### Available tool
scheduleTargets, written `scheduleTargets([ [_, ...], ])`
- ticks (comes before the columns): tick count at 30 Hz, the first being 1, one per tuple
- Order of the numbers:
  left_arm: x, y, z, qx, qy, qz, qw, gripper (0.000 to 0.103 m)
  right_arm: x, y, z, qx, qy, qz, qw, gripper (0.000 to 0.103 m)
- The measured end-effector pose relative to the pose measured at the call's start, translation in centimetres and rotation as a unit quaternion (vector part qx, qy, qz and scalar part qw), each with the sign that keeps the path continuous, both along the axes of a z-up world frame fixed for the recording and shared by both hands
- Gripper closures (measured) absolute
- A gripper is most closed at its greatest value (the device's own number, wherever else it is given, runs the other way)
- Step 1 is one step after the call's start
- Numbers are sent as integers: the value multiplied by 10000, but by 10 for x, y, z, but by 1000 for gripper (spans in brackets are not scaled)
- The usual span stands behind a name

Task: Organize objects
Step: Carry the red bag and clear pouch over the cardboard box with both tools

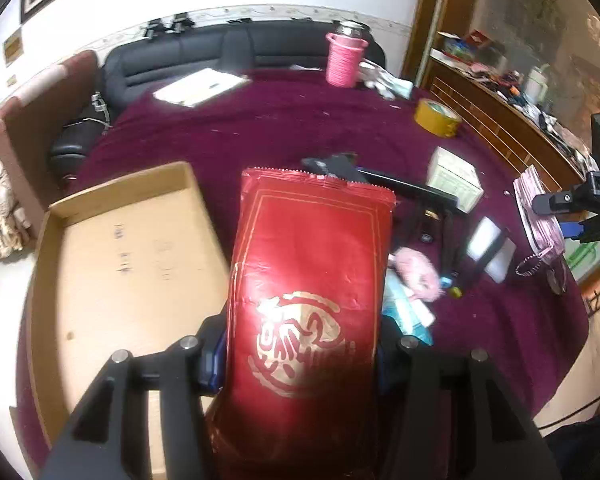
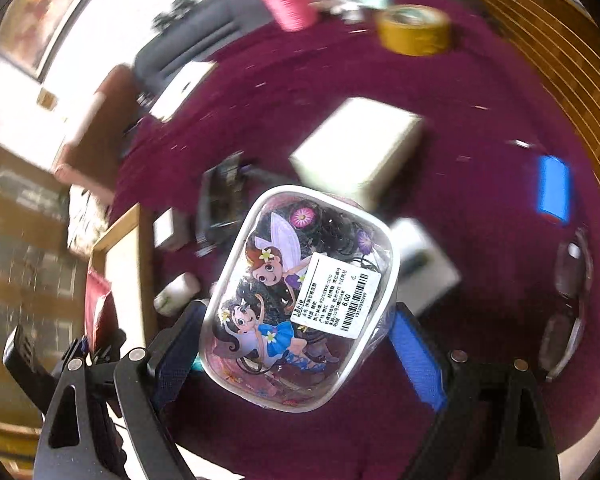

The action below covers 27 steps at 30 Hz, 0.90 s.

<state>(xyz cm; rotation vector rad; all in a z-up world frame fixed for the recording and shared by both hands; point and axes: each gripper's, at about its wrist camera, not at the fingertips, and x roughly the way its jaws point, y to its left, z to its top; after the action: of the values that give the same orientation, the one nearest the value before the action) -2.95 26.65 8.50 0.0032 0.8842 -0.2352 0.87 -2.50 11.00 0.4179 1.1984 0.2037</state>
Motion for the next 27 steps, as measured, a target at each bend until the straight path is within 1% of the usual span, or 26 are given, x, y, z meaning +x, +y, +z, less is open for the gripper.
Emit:
scheduleTargets([
  [2, -4, 11, 2, -22, -16, 114, 9999, 50, 3, 21, 3, 11, -25, 241, 9997, 9],
  [8, -18, 57, 5, 137, -22, 516, 9986, 50, 22, 99, 9, 46, -98, 1008, 9948, 9],
  [11, -22, 81, 5, 209, 38, 704, 9973, 50, 32, 139, 10, 85, -139, 1350, 9907, 9],
  [14, -22, 104, 4, 171, 134, 852, 9961, 50, 41, 175, 10, 62, -151, 1620, 9867, 9],
  [18, -13, 137, 1, 166, 243, 1117, 9933, 50, 57, 232, 10, 3, -171, 1964, 9804, 9],
  [20, -3, 149, -2, 149, 371, 1251, 9913, 50, 67, 259, 8, -73, -177, 2129, 9769, 9],
  [25, 25, 170, -16, 77, 555, 1470, 9875, 50, 91, 304, -7, -368, -52, 2348, 9713, 9],
  [27, 38, 174, -23, 103, 599, 1516, 9866, 50, 102, 321, -16, -440, 48, 2410, 9695, 9],
])
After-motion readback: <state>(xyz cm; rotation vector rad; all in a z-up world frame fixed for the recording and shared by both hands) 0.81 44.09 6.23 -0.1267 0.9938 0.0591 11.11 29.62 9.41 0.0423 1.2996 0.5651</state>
